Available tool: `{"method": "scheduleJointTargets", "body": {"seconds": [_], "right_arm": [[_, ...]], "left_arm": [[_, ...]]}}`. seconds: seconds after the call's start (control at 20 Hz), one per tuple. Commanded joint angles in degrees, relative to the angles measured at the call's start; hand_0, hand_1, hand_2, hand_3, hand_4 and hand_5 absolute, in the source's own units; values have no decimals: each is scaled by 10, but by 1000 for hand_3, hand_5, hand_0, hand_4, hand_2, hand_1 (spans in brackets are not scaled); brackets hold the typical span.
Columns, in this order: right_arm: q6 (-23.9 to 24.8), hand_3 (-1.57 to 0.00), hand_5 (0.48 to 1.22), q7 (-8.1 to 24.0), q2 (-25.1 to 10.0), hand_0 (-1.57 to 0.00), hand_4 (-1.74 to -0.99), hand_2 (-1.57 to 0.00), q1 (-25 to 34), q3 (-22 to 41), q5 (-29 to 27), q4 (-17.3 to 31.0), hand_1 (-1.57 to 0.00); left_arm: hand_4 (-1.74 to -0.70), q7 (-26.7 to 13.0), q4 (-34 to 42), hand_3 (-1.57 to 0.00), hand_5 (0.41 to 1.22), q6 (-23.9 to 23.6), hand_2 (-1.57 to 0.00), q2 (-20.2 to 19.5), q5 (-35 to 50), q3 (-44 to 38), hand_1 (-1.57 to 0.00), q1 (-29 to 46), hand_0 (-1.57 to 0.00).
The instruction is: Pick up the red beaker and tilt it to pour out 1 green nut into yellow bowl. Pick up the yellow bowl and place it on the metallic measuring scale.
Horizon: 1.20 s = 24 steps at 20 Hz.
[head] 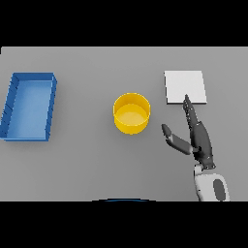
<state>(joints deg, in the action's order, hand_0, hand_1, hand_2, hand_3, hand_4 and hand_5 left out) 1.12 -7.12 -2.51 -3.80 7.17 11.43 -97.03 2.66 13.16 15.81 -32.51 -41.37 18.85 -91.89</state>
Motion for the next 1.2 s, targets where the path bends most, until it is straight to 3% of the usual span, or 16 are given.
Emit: {"method": "scheduleJointTargets", "body": {"seconds": [0.0, 0.05, 0.2, 0.25, 0.45, 0.8, 0.9, 1.1, 1.15], "right_arm": [[0, 1, 601, 4, 1, 1, -1125, 1, 8, 3, 2, 1, 1], [2, 1, 606, 11, -4, 1, -1127, 1, 9, 3, 11, 2, 1], [-1, 1, 626, -1, -8, 1, -1138, 1, 3, 9, 19, 9, 1], [-2, 1, 628, 0, -11, 1, -1142, 1, 5, 5, 16, 12, 1], [-9, 1, 655, -6, -13, 1, -1133, 1, 5, 5, 8, 11, 1], [-12, 1, 676, -21, -20, 1, -1166, 1, 0, 1, 5, 14, 1], [-12, 1, 676, -15, -19, 1, -1174, 1, 2, 2, 6, 13, 1], [-8, 1, 671, -9, -16, 1, -1157, 1, 3, 2, 7, 13, 1], [-12, 1, 669, -11, -15, 1, -1155, 1, -2, 3, 4, 10, 1]], "left_arm": [[-1739, -12, -5, -1545, 1221, -14, -1571, -8, 24, -23, -1571, 14, -1571], [-1739, -18, -10, -1550, 1221, -32, -1571, -16, 50, -44, -1571, 39, -1571], [-1740, -92, -5, -1560, 1221, -96, -1571, -26, 95, -74, -1571, 115, -1571], [-1740, -96, 3, -1562, 1221, -118, -1571, -27, 121, -93, -1571, 142, -1571], [-1741, -159, 42, -1567, 1221, -164, -1571, -30, 198, -147, -1571, 230, -1571], [-1741, -212, 272, -1570, 1221, -218, -1571, -4, 292, -168, -1571, 474, -1571], [-1741, -240, 334, -1571, 1151, -230, -1571, 4, 304, -165, -1571, 522, -1571], [-1741, -296, 429, -1571, 925, -243, -1571, 4, 319, -164, -1571, 584, -1571], [-1655, -319, 444, -1571, 868, -240, -1571, 7, 323, -163, -1571, 589, -1571]]}}
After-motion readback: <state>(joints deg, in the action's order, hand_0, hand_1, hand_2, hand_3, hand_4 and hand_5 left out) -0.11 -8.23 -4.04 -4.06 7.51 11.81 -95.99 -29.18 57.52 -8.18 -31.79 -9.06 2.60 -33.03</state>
